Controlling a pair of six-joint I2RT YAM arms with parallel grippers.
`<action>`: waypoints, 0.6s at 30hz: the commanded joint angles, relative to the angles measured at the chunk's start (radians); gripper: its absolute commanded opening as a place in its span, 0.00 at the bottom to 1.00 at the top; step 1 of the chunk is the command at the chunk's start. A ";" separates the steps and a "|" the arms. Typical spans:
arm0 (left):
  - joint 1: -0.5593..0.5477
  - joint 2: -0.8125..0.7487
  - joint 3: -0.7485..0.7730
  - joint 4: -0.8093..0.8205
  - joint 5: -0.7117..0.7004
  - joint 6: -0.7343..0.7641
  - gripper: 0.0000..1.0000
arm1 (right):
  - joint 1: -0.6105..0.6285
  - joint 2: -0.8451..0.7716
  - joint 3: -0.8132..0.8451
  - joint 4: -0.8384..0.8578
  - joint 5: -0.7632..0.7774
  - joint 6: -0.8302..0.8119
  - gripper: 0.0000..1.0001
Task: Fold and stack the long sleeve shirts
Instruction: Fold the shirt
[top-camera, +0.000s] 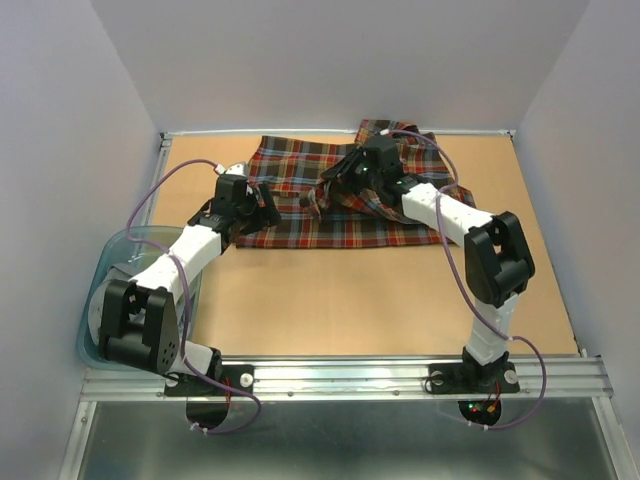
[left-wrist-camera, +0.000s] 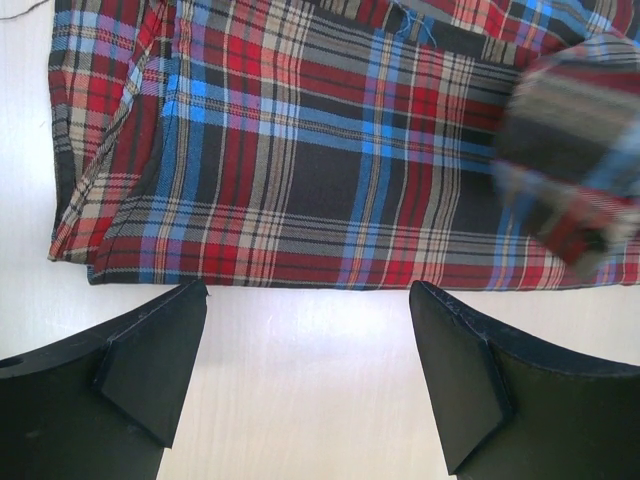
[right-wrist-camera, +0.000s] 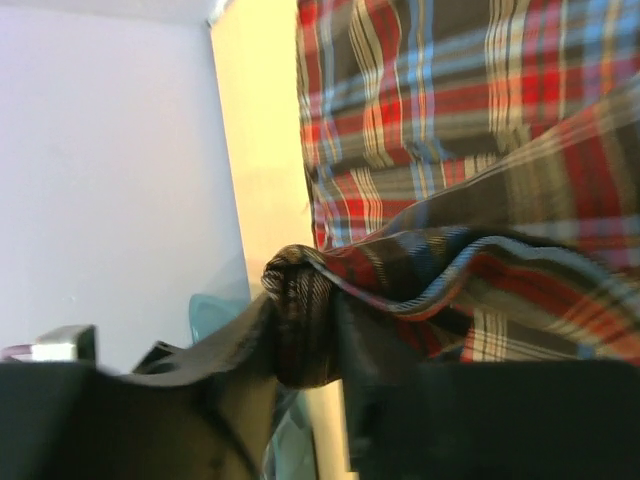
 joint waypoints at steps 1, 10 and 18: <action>-0.007 0.006 0.054 0.004 -0.002 -0.009 0.93 | 0.038 0.060 0.019 0.082 -0.047 0.047 0.39; -0.007 0.070 0.086 0.013 0.052 -0.021 0.94 | 0.011 -0.026 -0.028 0.028 -0.189 -0.192 0.84; -0.098 0.164 0.147 0.037 0.079 -0.036 0.89 | -0.161 -0.286 -0.291 -0.059 -0.100 -0.386 0.84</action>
